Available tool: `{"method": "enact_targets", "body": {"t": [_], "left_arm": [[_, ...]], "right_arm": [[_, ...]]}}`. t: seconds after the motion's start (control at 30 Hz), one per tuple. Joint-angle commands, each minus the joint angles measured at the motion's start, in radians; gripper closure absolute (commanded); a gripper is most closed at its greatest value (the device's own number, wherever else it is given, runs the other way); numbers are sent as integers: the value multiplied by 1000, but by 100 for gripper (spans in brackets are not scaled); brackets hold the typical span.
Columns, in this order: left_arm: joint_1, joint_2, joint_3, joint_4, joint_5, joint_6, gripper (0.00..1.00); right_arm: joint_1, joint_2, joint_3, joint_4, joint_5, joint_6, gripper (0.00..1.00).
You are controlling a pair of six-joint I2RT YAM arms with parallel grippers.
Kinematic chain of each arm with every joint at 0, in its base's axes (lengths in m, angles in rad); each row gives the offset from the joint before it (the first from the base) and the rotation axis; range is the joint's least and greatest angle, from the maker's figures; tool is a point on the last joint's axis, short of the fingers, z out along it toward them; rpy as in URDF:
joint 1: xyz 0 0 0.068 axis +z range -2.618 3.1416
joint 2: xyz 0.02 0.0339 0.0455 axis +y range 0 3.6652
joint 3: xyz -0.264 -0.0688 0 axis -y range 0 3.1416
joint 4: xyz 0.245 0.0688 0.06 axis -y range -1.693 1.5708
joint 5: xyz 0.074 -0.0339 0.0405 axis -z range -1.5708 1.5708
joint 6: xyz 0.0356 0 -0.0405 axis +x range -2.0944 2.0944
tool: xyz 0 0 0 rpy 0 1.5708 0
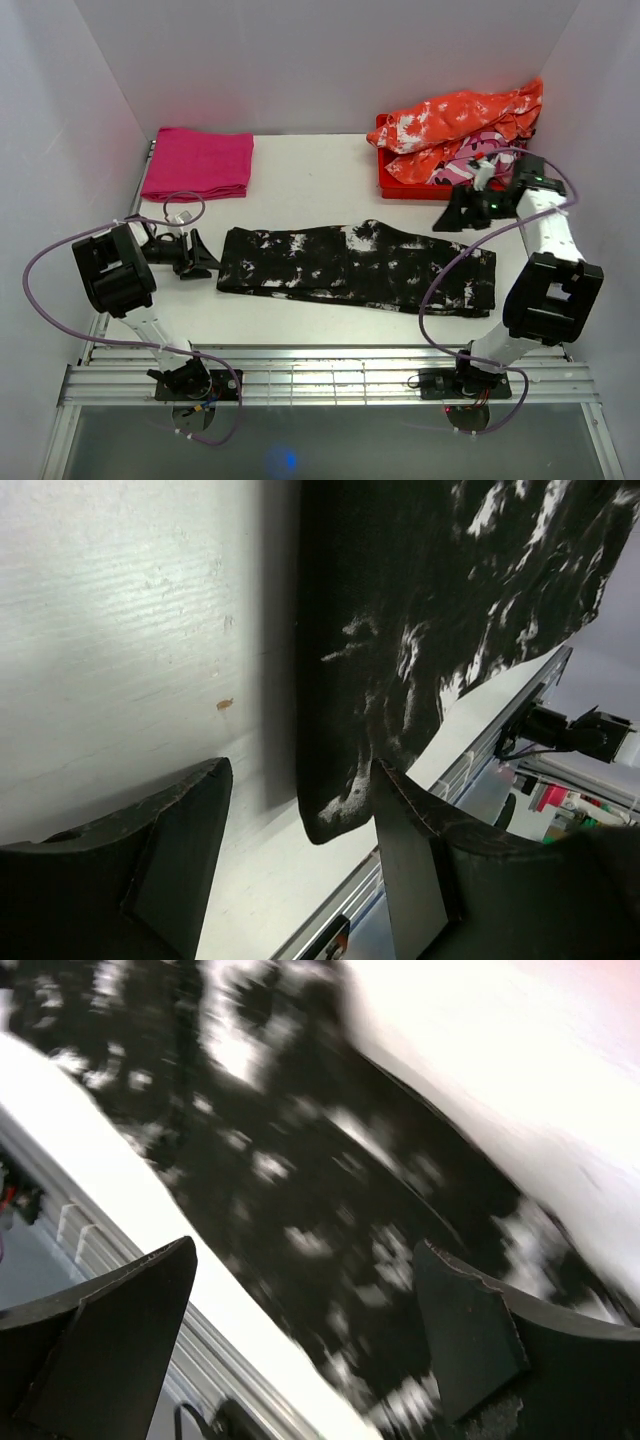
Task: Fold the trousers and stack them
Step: Fold the trousers
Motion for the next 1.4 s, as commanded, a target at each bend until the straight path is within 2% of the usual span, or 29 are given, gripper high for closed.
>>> {"method": "enact_targets", "body": {"t": [0.0,0.1,0.23,0.43,0.53,0.63,0.67,0.7,0.8,1.07,1.23,1.37], "left_arm": [[4,2,-16,132,38,-15,31],[4,41,-25,181,83,-38,34],[3,96,-16,228,118,-77,40],[-31,164,4,311,164,-164,43],[-39,195,10,322,183,-182,48],[-39,204,15,319,198,-186,71],[-37,201,15,311,203,-186,75],[-36,187,16,305,207,-187,84],[-16,129,34,258,226,-193,100],[64,-9,212,2,204,-140,100],[73,-60,323,-109,154,-112,100],[73,-90,430,-192,166,-130,100]], "right_arm": [[-183,-28,-4,-286,49,-228,6],[-392,-26,-21,-337,135,-304,7],[-550,0,-64,-340,212,-379,7],[-665,104,-87,-343,223,-410,6],[-679,136,-99,-333,225,-397,6],[-684,167,-120,-302,221,-376,7],[-684,176,-128,-287,221,-368,9],[-682,179,-137,-273,215,-364,10],[-685,184,-177,-228,183,-345,10],[-650,251,-232,-167,21,-282,8],[-532,254,-280,-77,-55,-187,3],[-413,224,-321,40,-82,-72,2]]}}
